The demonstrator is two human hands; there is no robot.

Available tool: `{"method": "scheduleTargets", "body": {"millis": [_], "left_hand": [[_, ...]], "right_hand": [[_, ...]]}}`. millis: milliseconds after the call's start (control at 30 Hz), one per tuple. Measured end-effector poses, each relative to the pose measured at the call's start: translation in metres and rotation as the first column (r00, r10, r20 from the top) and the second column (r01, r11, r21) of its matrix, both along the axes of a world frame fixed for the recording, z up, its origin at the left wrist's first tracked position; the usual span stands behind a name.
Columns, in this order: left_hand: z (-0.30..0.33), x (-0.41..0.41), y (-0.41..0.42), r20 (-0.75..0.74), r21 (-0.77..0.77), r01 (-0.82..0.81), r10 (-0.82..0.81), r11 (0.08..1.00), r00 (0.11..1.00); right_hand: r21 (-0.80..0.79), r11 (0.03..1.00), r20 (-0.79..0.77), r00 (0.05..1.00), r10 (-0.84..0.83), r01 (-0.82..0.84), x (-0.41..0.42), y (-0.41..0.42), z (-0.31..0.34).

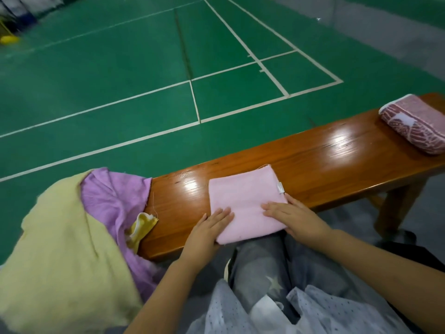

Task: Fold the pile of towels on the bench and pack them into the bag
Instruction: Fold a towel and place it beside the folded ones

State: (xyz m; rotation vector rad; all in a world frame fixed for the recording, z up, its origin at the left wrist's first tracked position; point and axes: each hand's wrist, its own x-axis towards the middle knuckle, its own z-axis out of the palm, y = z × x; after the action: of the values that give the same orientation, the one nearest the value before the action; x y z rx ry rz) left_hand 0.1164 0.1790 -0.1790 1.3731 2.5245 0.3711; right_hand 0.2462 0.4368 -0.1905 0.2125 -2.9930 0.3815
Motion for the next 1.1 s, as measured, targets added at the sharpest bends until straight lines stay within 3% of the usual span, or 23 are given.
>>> {"method": "scheduleTargets", "body": {"millis": [100, 233, 367, 467, 600, 767, 933, 1100], "left_hand": [[0.012, 0.001, -0.001, 0.177, 0.107, -0.112, 0.092, 0.988, 0.980], [0.046, 0.005, -0.006, 0.582, 0.075, -0.342, 0.238, 0.937, 0.777], [0.070, 0.013, -0.006, 0.733, 0.094, -0.476, 0.263, 0.874, 0.627], [0.073, 0.018, 0.002, 0.816, 0.087, -0.607, 0.292, 0.790, 0.498], [0.069, 0.016, 0.020, 0.800, 0.076, -0.680, 0.362, 0.729, 0.478], [0.054, 0.002, 0.033, 0.632, 0.059, -0.633, 0.462, 0.772, 0.623], [0.038, -0.007, 0.042, 0.501, 0.047, -0.639, 0.535, 0.768, 0.680], [0.027, -0.014, 0.043, 0.458, 0.030, -0.665, 0.582, 0.746, 0.672]], "right_hand": [[-0.109, 0.993, 0.016, 0.999, -0.049, 0.050, 0.001, -0.004, 0.010], [-0.295, 0.941, 0.159, 0.980, -0.124, 0.166, 0.011, -0.002, 0.030], [-0.507, 0.825, 0.225, 0.963, -0.152, 0.249, 0.015, -0.001, 0.060], [-0.537, 0.776, 0.216, 0.944, -0.251, 0.330, 0.008, -0.001, 0.068], [-0.623, 0.637, 0.244, 0.887, -0.393, 0.454, -0.008, -0.005, 0.057], [-0.688, 0.412, 0.351, 0.771, -0.532, 0.598, -0.016, -0.008, 0.045], [-0.650, 0.376, 0.384, 0.712, -0.587, 0.660, -0.021, -0.010, 0.040], [-0.712, 0.274, 0.416, 0.703, -0.577, 0.647, -0.024, -0.005, 0.042]]}}
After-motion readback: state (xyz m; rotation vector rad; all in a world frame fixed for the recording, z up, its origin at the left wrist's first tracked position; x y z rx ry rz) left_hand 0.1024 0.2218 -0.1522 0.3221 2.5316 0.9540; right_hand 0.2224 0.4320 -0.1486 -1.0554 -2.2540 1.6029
